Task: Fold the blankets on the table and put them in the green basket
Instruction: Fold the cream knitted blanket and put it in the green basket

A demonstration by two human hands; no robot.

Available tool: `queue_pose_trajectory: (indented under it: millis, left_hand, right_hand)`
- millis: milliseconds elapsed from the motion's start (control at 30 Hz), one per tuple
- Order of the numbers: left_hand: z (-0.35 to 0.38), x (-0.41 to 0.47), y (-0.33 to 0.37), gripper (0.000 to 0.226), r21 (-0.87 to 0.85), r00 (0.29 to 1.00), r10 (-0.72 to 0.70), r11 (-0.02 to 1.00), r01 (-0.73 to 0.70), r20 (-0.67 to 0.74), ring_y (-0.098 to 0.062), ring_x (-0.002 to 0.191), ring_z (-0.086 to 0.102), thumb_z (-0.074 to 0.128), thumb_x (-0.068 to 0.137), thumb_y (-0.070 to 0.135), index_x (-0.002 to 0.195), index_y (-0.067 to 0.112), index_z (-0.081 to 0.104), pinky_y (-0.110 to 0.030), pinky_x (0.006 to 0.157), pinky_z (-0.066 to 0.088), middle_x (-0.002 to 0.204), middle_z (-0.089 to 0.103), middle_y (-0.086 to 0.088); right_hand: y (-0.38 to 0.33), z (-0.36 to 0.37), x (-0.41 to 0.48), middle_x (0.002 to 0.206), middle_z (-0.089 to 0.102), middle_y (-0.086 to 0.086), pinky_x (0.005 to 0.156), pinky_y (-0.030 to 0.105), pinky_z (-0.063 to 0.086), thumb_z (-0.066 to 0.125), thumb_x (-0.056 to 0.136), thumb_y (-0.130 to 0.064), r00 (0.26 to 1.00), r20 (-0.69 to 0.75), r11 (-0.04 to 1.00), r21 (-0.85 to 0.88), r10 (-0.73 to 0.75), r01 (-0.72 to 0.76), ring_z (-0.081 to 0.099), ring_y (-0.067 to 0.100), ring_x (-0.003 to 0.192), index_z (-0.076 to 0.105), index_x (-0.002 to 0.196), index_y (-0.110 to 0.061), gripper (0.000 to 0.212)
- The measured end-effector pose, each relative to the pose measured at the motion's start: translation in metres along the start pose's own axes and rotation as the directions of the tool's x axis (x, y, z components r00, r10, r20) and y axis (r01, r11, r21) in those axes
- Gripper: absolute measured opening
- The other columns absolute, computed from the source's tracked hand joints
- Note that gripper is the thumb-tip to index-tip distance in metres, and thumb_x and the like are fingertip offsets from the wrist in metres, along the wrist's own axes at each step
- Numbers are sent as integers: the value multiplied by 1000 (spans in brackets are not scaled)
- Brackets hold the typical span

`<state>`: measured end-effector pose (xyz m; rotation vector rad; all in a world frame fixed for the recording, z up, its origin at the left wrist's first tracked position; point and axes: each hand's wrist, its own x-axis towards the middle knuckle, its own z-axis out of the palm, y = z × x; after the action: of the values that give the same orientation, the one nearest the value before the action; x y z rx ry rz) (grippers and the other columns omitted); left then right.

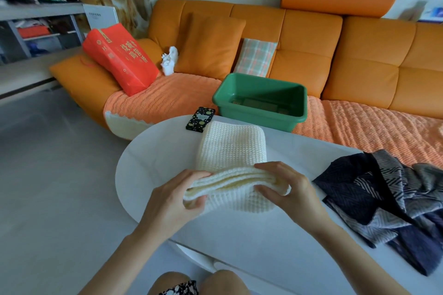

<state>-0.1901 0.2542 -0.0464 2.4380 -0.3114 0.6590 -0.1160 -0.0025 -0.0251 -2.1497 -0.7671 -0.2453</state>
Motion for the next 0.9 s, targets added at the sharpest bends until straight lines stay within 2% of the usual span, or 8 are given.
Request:
queue_pose_trajectory:
  millis: [267, 400, 533, 600, 667, 733, 833, 900]
  left_hand:
    - [6, 122, -18, 33, -11, 987, -157, 987, 158, 29, 1, 82, 56, 63, 82, 30, 112, 42, 59, -19, 67, 45, 107, 59, 25]
    - [25, 202, -53, 28, -85, 973, -193, 975, 204, 124, -9, 80, 64, 60, 82, 32, 109, 42, 60, -35, 70, 54, 108, 63, 19]
    - [58, 261, -84, 30, -22, 971, -218, 975, 221, 102, -11, 95, 59, 61, 86, 23, 113, 33, 61, -26, 69, 43, 116, 61, 13]
    - [80, 268, -94, 32, 62, 971, -230, 972, 227, 59, -13, 103, 55, 61, 87, 19, 118, 26, 60, -23, 73, 39, 120, 57, 8]
    - [97, 260, -103, 37, 97, 971, -240, 966, 239, 4, -16, 110, 53, 64, 86, 18, 122, 22, 57, -28, 84, 43, 124, 54, 4]
    - [103, 246, -103, 40, 61, 978, -191, 979, 196, -80, -17, 114, 51, 68, 83, 22, 122, 20, 59, -35, 95, 41, 124, 56, 3]
    - [99, 221, -91, 38, 116, 976, 42, 993, -18, -213, -12, 119, 46, 71, 80, 25, 117, 22, 63, -31, 102, 35, 122, 56, 9]
    - [97, 203, -89, 32, 53, 994, -10, 998, 16, -112, -4, 118, 44, 63, 86, 31, 118, 26, 62, -26, 102, 34, 121, 56, 15]
  right_hand:
    - [29, -10, 94, 100, 68, -10, 83, 35, 55, 71, 82, -24, 970, -86, 958, 199, 227, -206, 65, 8, 92, 66, 110, -26, 29]
    - [61, -12, 164, 97, 68, -4, 77, 35, 57, 71, 81, -20, 946, -149, 944, 207, 288, -255, 66, 13, 87, 67, 108, -18, 27]
    - [98, -2, 221, 100, 66, -2, 66, 17, 49, 70, 82, -20, 916, -205, 935, 166, 345, -315, 62, 7, 83, 66, 109, -14, 28]
    - [122, 14, 235, 102, 66, -1, 72, 23, 48, 70, 81, -21, 888, -186, 907, 120, 420, -403, 61, 12, 87, 67, 108, -15, 28]
    - [145, 35, 234, 106, 68, 1, 74, 25, 46, 69, 81, -21, 846, -137, 857, 95, 516, -507, 60, 13, 87, 68, 108, -14, 28]
    - [159, 48, 226, 105, 68, 1, 69, 20, 43, 68, 82, -22, 813, -107, 819, 122, 573, -561, 59, 10, 85, 69, 107, -13, 27]
    - [166, 46, 222, 103, 69, -3, 78, 26, 48, 68, 81, -27, 824, -143, 836, 97, 549, -540, 61, 12, 91, 70, 105, -17, 26]
    - [164, 39, 222, 106, 69, -2, 82, 29, 50, 69, 81, -29, 823, -139, 835, 87, 550, -543, 61, 13, 94, 69, 106, -18, 28]
